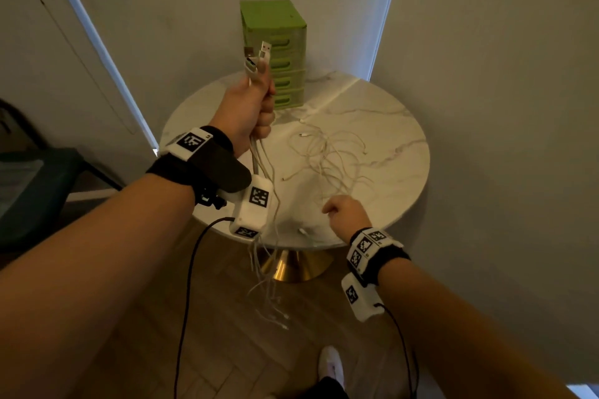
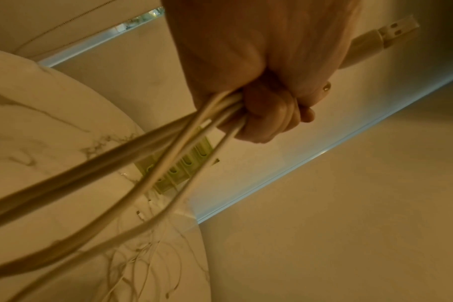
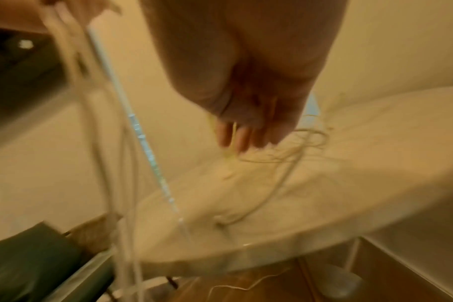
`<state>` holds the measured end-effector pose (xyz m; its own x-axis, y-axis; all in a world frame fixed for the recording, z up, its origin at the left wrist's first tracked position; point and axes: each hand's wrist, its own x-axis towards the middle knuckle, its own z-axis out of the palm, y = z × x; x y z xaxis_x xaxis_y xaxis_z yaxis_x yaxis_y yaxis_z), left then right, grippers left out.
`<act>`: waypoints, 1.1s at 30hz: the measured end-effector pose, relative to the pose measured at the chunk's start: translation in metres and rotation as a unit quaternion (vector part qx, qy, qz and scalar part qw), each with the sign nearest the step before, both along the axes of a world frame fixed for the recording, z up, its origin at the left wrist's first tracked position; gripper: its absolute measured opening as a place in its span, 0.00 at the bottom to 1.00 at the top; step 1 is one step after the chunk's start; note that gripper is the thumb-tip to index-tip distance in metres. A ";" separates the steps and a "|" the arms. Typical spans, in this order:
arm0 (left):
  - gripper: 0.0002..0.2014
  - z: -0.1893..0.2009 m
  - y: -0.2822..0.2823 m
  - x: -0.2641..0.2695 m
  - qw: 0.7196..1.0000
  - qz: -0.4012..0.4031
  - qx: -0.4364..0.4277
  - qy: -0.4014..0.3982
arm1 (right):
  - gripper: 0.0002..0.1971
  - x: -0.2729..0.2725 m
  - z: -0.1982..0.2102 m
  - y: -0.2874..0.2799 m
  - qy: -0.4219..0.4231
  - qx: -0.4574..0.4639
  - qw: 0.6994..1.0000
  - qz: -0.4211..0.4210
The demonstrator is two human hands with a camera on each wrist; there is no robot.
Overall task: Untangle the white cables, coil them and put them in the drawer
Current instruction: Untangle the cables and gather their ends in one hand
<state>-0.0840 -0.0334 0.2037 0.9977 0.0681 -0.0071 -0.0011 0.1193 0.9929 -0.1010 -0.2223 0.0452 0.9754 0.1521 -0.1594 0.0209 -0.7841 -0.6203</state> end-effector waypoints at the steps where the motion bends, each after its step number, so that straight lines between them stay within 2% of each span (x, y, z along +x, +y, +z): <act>1: 0.21 -0.006 -0.004 0.003 1.000 0.002 0.004 0.010 | 0.17 0.008 -0.005 -0.009 -0.025 -0.021 0.999 0.003; 3: 0.20 -0.017 -0.012 0.010 1.000 0.007 0.007 0.027 | 0.23 0.018 -0.012 -0.023 -0.007 -0.112 0.991 0.078; 5: 0.19 -0.026 -0.020 0.017 0.999 0.013 0.006 0.044 | 0.26 0.028 -0.020 -0.031 0.026 -0.210 0.964 0.164; 7: 0.19 -0.032 -0.027 0.025 0.998 0.020 0.009 0.059 | 0.24 0.040 -0.028 -0.038 0.036 -0.245 0.948 0.201; 10: 0.18 -0.040 -0.036 0.036 0.997 0.031 0.018 0.069 | 0.14 0.062 -0.032 -0.044 0.041 -0.259 0.942 0.207; 15: 0.17 -0.050 -0.043 0.057 0.994 0.074 -0.001 0.079 | 0.17 0.101 -0.028 -0.050 0.034 -0.286 0.943 0.169; 17: 0.17 -0.052 -0.044 0.065 0.991 0.105 -0.019 0.086 | 0.16 0.112 -0.025 -0.051 0.049 -0.260 0.948 0.176; 19: 0.17 -0.054 -0.046 0.074 0.987 0.129 -0.038 0.086 | 0.16 0.122 -0.017 -0.052 0.069 -0.198 0.963 0.167; 22: 0.18 -0.056 -0.046 0.085 0.983 0.148 -0.062 0.083 | 0.16 0.142 0.001 -0.054 0.022 -0.105 0.988 0.111; 26: 0.18 -0.055 -0.045 0.096 0.982 0.154 -0.081 0.077 | 0.16 0.179 0.021 -0.058 -0.012 -0.005 0.999 0.034; 29: 0.19 -0.053 -0.042 0.104 0.981 0.157 -0.087 0.075 | 0.15 0.206 0.027 -0.059 -0.027 0.025 0.999 -0.001; 33: 0.19 -0.056 -0.036 0.120 0.983 0.142 -0.085 0.082 | 0.13 0.229 0.016 -0.060 -0.010 0.011 0.998 -0.065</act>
<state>0.0356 -0.0697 0.1480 0.9234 0.3271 -0.2007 0.0996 0.3009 0.9485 0.1277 -0.2827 0.0615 0.9902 0.0264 -0.1369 -0.0676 -0.7677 -0.6372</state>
